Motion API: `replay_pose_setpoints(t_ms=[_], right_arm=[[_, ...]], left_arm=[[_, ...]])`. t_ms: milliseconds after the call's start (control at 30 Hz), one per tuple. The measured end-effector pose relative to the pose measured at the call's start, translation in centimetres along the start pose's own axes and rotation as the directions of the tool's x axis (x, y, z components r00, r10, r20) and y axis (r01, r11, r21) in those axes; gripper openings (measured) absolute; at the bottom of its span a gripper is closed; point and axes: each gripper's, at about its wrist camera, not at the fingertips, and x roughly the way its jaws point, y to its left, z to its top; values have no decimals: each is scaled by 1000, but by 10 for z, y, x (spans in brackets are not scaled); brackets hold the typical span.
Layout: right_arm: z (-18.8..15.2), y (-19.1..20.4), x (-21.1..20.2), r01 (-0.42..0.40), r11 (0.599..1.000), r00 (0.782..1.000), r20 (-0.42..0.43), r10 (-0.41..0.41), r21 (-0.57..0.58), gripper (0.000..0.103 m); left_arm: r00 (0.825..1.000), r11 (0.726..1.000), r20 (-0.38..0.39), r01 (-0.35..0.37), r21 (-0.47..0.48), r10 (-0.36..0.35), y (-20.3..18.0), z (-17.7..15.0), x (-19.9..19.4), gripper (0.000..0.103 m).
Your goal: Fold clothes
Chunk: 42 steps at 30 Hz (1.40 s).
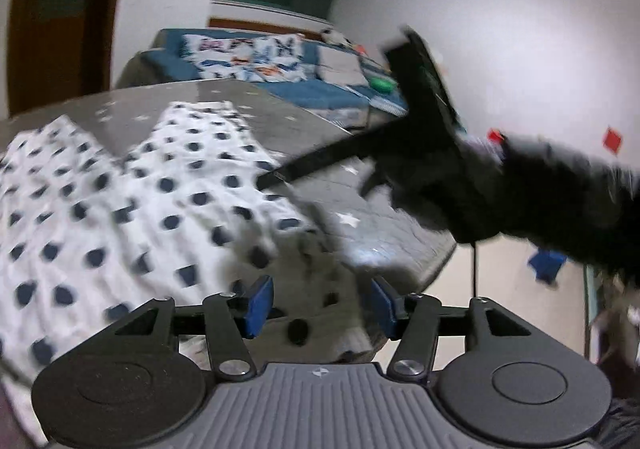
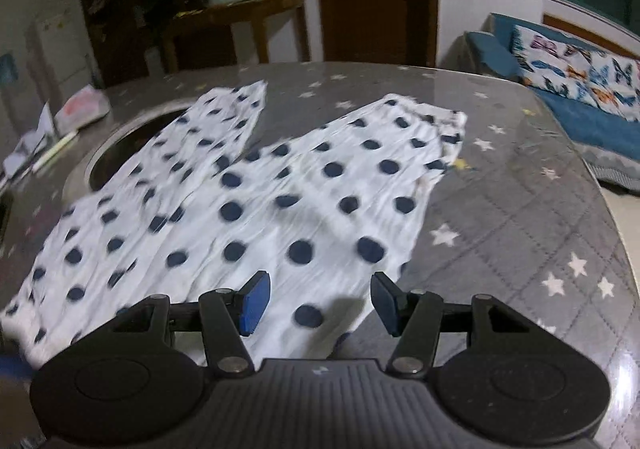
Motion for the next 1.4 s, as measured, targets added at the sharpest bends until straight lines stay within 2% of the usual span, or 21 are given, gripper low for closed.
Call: replay_pose_setpoints(t_ms=[100,200,400,500,567,600,667,767,833,967,1167,1267,1333,1400], right_arm=[[6,-14,5,9,999,1000,8,-9,49,56],[13,-25,12,27,996,999,17,-28,84,55],[30,-48,34,73,987,997,22,-77,145,55],[42,-60,47,92,980,995,29,-99,178,54],[49,-67,56,102,976,993,34,-111,193,54],[53,-69,60,107,975,993,36,-116,197,53],[64,-74,72,125,972,990,38,-135,201,50],[80,-84,90,150,965,986,39,-162,213,48],[89,-90,100,161,961,984,38,-173,224,44],[108,-104,125,194,950,978,23,-205,243,43],[121,-117,150,219,936,972,26,-235,275,40],[126,-117,157,231,937,969,26,-246,263,32],[129,-117,162,239,937,967,23,-253,256,21],[131,-116,164,245,936,966,22,-258,254,14]], left_arm=[[999,999,-37,2,46,0,-9,-3,18,57],[998,996,-55,-26,79,31,-15,-6,30,57],[996,997,-82,-41,71,46,-10,-6,44,55],[995,996,-87,-49,71,55,-9,-7,45,47],[995,997,-88,-48,65,54,-5,-5,46,36],[995,997,-89,-43,57,48,-3,-4,46,33],[995,999,-91,-28,37,31,2,-1,46,21],[997,1000,-79,-7,7,7,8,4,41,14],[998,1000,-64,7,-21,-9,13,8,34,13],[999,995,-27,44,-89,-47,26,15,17,12],[997,975,11,77,-206,-77,52,22,0,11],[996,968,25,84,-235,-81,60,23,-6,11],[996,964,33,89,-250,-83,64,24,-9,11],[996,962,39,89,-259,-82,68,24,-12,11]])
